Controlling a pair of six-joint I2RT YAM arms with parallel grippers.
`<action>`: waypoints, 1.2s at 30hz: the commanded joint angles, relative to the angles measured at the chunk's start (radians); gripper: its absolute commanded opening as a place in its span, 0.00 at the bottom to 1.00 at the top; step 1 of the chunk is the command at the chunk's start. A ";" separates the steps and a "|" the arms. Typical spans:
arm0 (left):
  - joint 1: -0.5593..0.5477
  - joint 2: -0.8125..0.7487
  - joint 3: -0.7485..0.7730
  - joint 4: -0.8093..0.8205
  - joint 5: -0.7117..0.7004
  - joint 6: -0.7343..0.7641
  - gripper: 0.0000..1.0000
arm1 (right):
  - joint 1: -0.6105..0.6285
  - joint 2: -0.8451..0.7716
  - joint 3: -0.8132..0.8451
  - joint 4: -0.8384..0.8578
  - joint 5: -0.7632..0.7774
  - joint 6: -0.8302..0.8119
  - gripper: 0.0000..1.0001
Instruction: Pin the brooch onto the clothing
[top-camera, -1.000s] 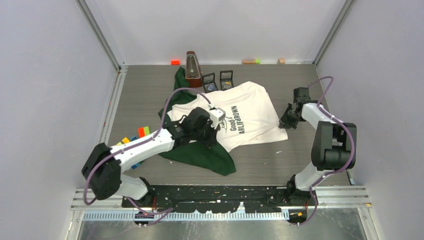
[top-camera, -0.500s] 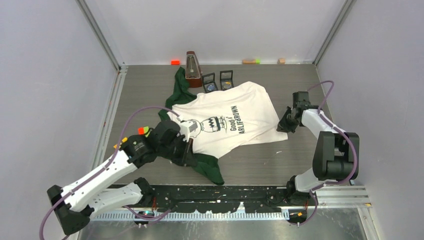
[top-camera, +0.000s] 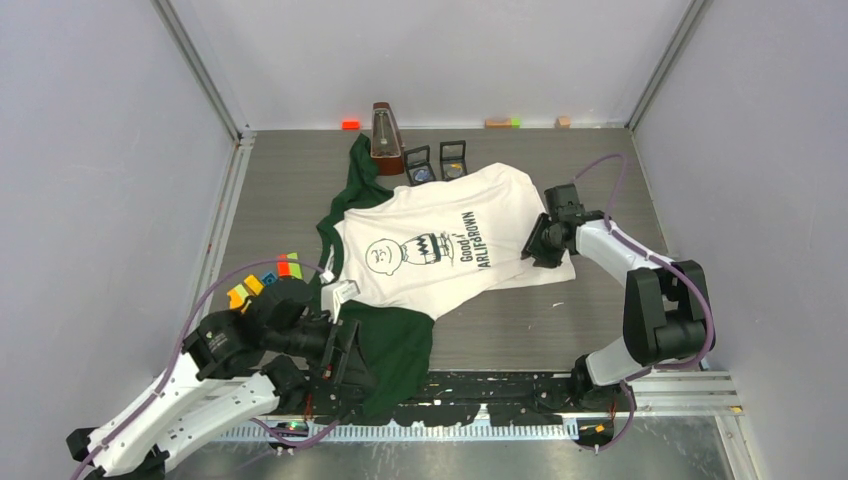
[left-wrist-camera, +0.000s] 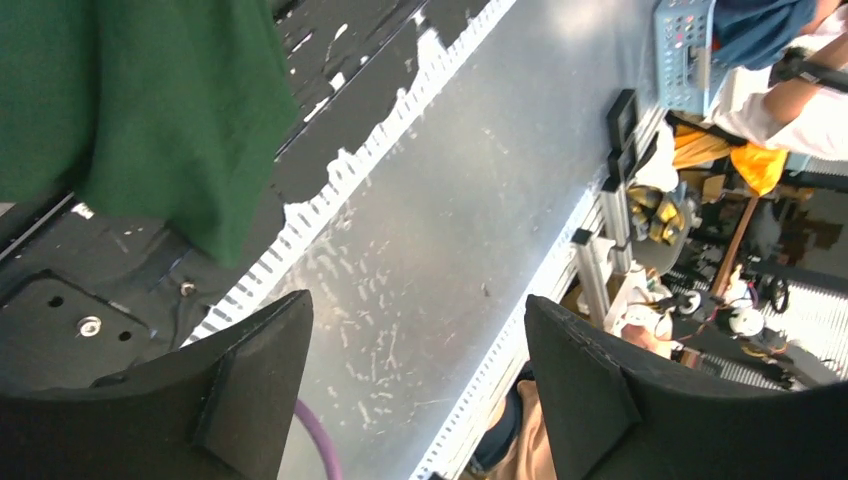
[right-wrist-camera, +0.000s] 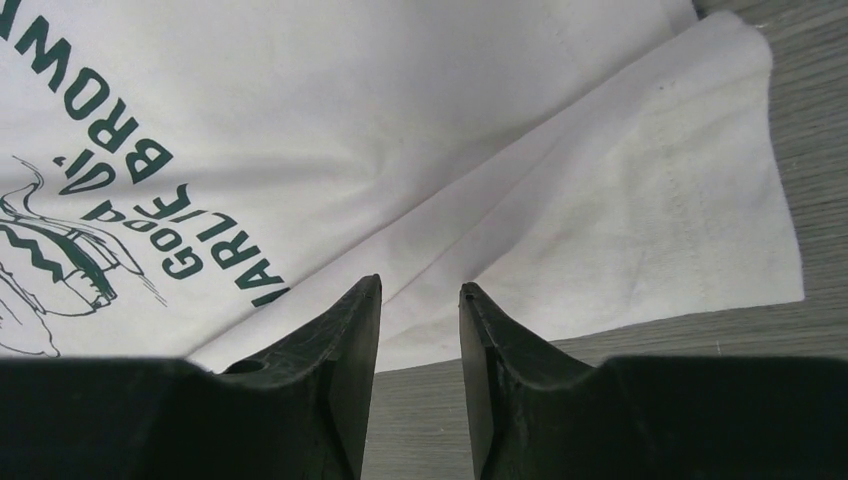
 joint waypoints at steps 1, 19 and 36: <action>-0.003 0.005 0.079 0.079 0.020 -0.008 0.84 | 0.016 -0.007 0.024 0.041 0.099 0.055 0.41; 0.321 0.644 0.215 0.609 -0.494 0.155 1.00 | 0.020 0.035 -0.027 0.159 0.184 0.075 0.52; 0.529 1.029 0.181 0.865 -0.487 0.200 0.99 | 0.020 -0.004 -0.109 0.156 0.176 0.094 0.49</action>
